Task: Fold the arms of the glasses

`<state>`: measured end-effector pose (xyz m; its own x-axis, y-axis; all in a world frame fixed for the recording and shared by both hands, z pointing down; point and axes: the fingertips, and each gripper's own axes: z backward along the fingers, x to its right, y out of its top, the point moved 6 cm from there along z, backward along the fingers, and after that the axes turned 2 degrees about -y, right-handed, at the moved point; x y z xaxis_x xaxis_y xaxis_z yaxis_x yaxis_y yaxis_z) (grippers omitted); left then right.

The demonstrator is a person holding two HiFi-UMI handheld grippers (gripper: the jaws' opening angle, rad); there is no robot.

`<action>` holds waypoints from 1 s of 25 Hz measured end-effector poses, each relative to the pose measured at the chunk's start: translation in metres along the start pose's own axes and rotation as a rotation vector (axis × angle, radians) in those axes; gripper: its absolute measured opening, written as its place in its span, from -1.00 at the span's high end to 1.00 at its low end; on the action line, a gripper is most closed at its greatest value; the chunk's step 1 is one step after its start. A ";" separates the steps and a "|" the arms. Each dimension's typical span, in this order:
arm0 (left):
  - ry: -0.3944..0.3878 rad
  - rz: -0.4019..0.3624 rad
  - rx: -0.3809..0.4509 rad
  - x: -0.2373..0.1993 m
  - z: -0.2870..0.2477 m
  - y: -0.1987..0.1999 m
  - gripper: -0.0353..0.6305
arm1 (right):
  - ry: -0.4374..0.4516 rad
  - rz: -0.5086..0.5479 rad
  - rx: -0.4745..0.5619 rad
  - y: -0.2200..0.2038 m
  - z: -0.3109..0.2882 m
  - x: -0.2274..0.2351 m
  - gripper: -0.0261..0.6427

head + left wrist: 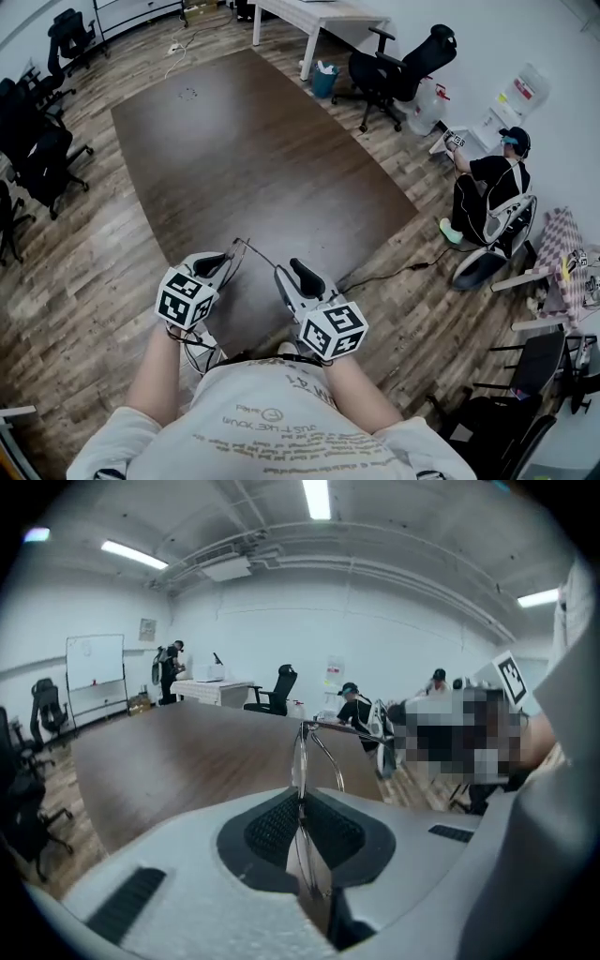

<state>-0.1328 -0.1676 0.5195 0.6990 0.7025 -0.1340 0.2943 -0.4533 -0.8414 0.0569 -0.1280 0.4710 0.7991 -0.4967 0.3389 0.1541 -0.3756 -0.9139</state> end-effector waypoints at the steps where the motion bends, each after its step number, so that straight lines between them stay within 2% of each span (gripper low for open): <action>1: 0.005 -0.054 -0.024 0.004 -0.002 -0.001 0.79 | 0.004 0.011 -0.010 -0.001 -0.001 -0.001 0.48; 4: 0.007 -0.165 -0.076 0.014 -0.009 -0.004 0.79 | 0.008 0.089 -0.077 -0.008 -0.004 -0.005 0.50; 7: 0.005 -0.202 -0.106 0.019 -0.012 -0.008 0.79 | 0.004 0.206 -0.163 -0.017 -0.009 -0.010 0.54; 10: 0.016 -0.231 -0.132 0.019 -0.014 -0.013 0.79 | -0.014 0.264 -0.227 -0.027 -0.013 -0.010 0.59; 14: 0.020 -0.249 -0.140 0.020 -0.015 -0.012 0.79 | -0.024 0.292 -0.280 -0.034 -0.015 -0.008 0.61; 18: 0.017 -0.246 -0.140 0.022 -0.015 -0.011 0.79 | -0.039 0.291 -0.298 -0.038 -0.015 -0.005 0.73; 25: 0.015 -0.246 -0.118 0.023 -0.011 -0.007 0.79 | -0.029 0.285 -0.326 -0.044 -0.016 -0.006 0.74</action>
<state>-0.1120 -0.1548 0.5278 0.6067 0.7914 0.0752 0.5298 -0.3320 -0.7805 0.0358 -0.1206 0.5126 0.7998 -0.5958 0.0729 -0.2629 -0.4568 -0.8498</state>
